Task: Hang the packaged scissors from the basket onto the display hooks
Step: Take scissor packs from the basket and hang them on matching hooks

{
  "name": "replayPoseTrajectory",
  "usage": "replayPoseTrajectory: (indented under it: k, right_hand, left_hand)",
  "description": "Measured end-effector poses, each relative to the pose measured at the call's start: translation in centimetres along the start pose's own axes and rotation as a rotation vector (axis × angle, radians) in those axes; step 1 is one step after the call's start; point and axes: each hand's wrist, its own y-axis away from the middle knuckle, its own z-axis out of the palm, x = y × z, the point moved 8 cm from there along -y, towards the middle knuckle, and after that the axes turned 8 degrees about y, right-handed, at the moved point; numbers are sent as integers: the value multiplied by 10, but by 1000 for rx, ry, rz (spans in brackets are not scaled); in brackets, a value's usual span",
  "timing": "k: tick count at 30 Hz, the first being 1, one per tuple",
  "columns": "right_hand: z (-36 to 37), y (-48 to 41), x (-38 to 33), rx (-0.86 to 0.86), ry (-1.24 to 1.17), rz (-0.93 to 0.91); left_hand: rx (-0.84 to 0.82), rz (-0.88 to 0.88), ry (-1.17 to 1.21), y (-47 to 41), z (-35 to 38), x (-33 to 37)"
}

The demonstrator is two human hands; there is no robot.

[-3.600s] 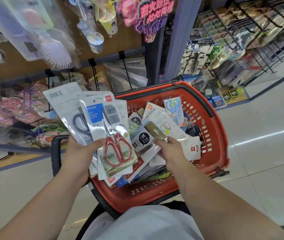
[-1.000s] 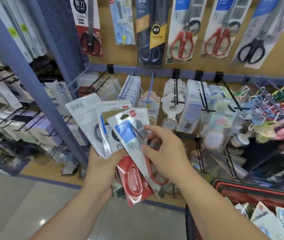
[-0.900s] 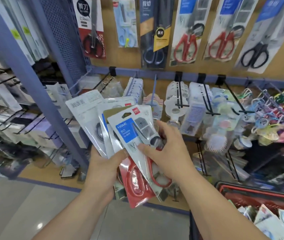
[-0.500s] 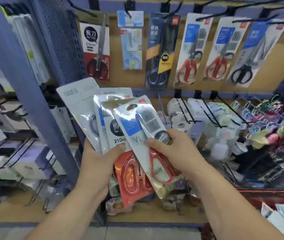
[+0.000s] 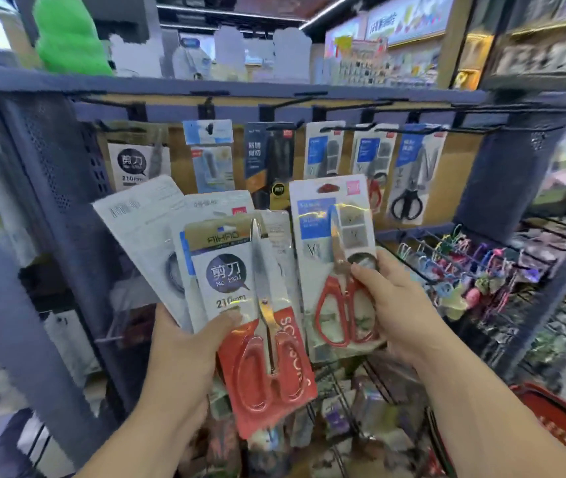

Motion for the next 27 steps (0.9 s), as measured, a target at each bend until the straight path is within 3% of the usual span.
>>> replayPoseTrajectory:
  k: [11,15,17,20,27]
  right_hand:
    - [-100,-51,4,21,41,-134]
    - [-149,-72,20,119,190,-160]
    - [-162,-83,20,148,153,-193]
    - [-152,-97,1,74,19,-237]
    - [-100,-110,-40,-92,103,-406]
  left_hand:
    - [103,59,-40,-22,69,-30]
    - [194,80,-47,-19,78,-45]
    - [228,85,-50,-18,82,-49]
    - [251,98,-71,-19,88,-49]
    - [284,130,-79,-26,95,-41]
